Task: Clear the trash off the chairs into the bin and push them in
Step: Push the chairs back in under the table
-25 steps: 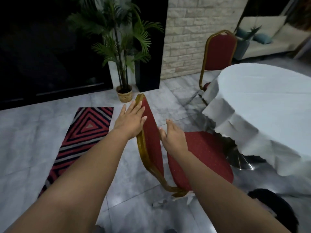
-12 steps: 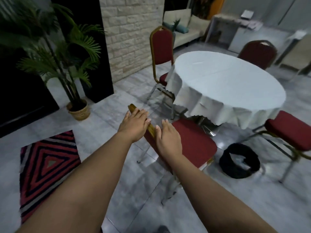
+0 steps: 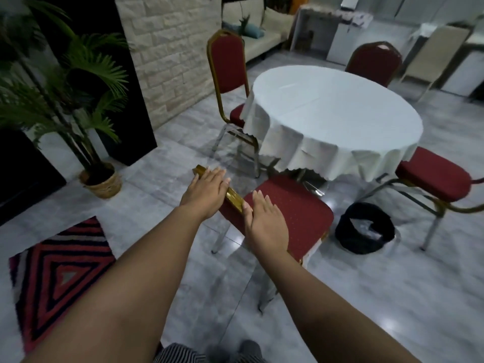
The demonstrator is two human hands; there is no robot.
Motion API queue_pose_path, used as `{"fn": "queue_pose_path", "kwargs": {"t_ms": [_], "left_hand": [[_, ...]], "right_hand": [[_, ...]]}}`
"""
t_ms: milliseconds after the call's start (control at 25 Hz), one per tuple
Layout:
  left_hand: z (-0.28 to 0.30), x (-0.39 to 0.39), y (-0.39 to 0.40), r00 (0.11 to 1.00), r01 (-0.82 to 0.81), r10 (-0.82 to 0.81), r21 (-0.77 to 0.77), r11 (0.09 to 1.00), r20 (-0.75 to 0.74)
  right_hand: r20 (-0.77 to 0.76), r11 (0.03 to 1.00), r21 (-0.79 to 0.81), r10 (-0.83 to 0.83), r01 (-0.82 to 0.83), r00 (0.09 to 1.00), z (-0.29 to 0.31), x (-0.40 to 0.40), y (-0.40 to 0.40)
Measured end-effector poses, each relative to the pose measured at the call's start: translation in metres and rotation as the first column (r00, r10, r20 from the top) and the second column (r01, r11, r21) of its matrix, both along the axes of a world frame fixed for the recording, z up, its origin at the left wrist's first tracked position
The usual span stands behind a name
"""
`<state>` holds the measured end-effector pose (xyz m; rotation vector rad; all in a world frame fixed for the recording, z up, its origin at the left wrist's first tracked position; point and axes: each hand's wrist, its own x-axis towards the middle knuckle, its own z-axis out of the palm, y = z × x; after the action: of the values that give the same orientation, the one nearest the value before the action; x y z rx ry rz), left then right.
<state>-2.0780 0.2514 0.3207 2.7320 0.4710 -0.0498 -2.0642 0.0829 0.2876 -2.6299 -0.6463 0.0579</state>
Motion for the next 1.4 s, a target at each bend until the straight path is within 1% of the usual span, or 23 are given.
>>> {"fn": "queue_pose_path", "kwargs": {"t_ms": [160, 200, 320, 440, 520, 600, 840, 1000, 1200, 1400], "left_hand": [[0.003, 0.016, 0.020, 0.995, 0.088, -0.089, -0.040, 0.995, -0.034], [0.006, 0.023, 0.027, 0.992, 0.121, -0.123, -0.047, 0.991, -0.034], [0.009, 0.038, 0.038, 0.963, 0.260, -0.263, -0.061, 0.964, -0.048], [0.007, 0.038, 0.044, 0.919, 0.384, -0.390, -0.092, 0.919, -0.061], [0.005, 0.049, 0.054, 0.882, 0.460, -0.467, -0.103, 0.882, -0.059], [-0.001, 0.065, 0.064, 0.853, 0.512, -0.519, -0.099, 0.854, -0.065], [-0.012, 0.088, 0.073, 0.814, 0.576, -0.577, -0.038, 0.817, -0.063], [-0.016, 0.086, 0.072, 0.803, 0.588, -0.590, -0.052, 0.808, -0.081], [-0.017, 0.073, 0.060, 0.831, 0.543, -0.550, -0.087, 0.835, -0.085], [-0.018, 0.041, 0.023, 0.882, 0.463, -0.469, -0.101, 0.880, -0.044]], "right_hand": [[0.011, 0.999, -0.029, -0.028, 0.028, 1.000, 0.002, -0.004, -0.003], [0.016, 0.998, -0.029, -0.058, 0.058, 0.998, 0.003, -0.002, 0.000], [-0.010, 0.979, -0.034, -0.202, 0.202, 0.979, 0.004, -0.005, 0.006], [-0.023, 0.924, -0.034, -0.381, 0.380, 0.924, 0.001, -0.017, 0.013], [0.005, 0.885, -0.009, -0.465, 0.465, 0.885, -0.001, -0.019, 0.020], [0.056, 0.861, 0.003, -0.508, 0.508, 0.860, -0.004, -0.019, 0.024], [0.135, 0.833, 0.044, -0.552, 0.551, 0.823, -0.008, -0.013, 0.026], [0.119, 0.831, 0.067, -0.556, 0.552, 0.823, -0.012, -0.014, 0.025], [0.118, 0.860, 0.038, -0.510, 0.510, 0.852, -0.013, -0.015, 0.008], [0.135, 0.890, 0.031, -0.454, 0.454, 0.881, -0.011, -0.020, -0.035]]}}
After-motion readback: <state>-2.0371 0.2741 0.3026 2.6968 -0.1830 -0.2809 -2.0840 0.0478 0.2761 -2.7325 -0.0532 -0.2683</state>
